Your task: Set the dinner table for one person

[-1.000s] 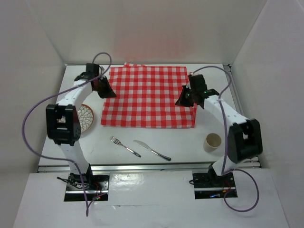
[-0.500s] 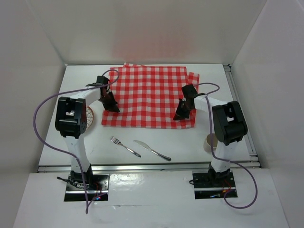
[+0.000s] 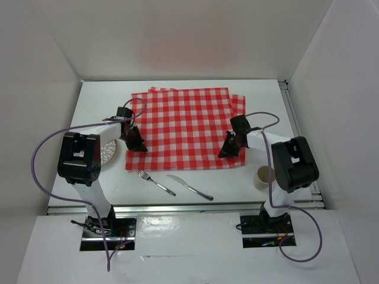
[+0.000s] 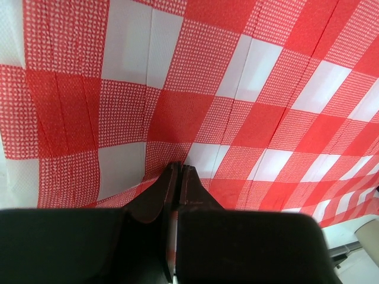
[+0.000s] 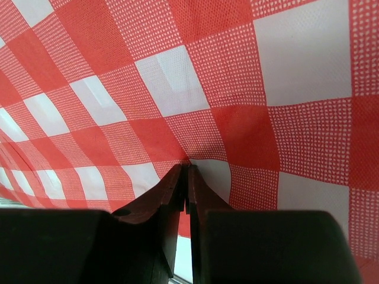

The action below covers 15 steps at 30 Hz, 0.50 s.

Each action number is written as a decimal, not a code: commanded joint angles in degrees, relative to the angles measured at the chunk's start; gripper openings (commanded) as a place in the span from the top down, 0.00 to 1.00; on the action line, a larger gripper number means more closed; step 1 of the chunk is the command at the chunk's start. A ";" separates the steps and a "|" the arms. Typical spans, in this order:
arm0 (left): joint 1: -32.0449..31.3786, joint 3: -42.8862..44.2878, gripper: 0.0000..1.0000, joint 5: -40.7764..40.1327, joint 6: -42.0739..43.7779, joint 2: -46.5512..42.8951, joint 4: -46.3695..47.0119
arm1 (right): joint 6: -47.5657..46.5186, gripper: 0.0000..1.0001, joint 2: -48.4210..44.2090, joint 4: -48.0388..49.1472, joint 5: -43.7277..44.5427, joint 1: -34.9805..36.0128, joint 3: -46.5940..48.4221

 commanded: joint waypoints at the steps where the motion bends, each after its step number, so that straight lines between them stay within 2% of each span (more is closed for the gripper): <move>1: 0.08 -1.17 1.00 -4.69 1.37 -0.60 -4.41 | -0.87 0.83 -1.59 -7.78 3.27 0.38 -2.89; 8: 0.08 -0.64 1.00 -5.84 1.37 -1.47 -5.72 | 0.19 0.83 -5.99 -8.31 3.88 1.00 -5.71; 11: 0.08 0.58 1.00 -6.54 1.37 -3.58 -7.57 | -0.34 0.82 -6.52 -10.76 5.99 1.00 -3.34; 15: 0.08 6.02 0.94 -8.21 0.84 -7.27 -12.13 | -2.53 0.82 -7.75 -14.54 7.57 1.00 4.12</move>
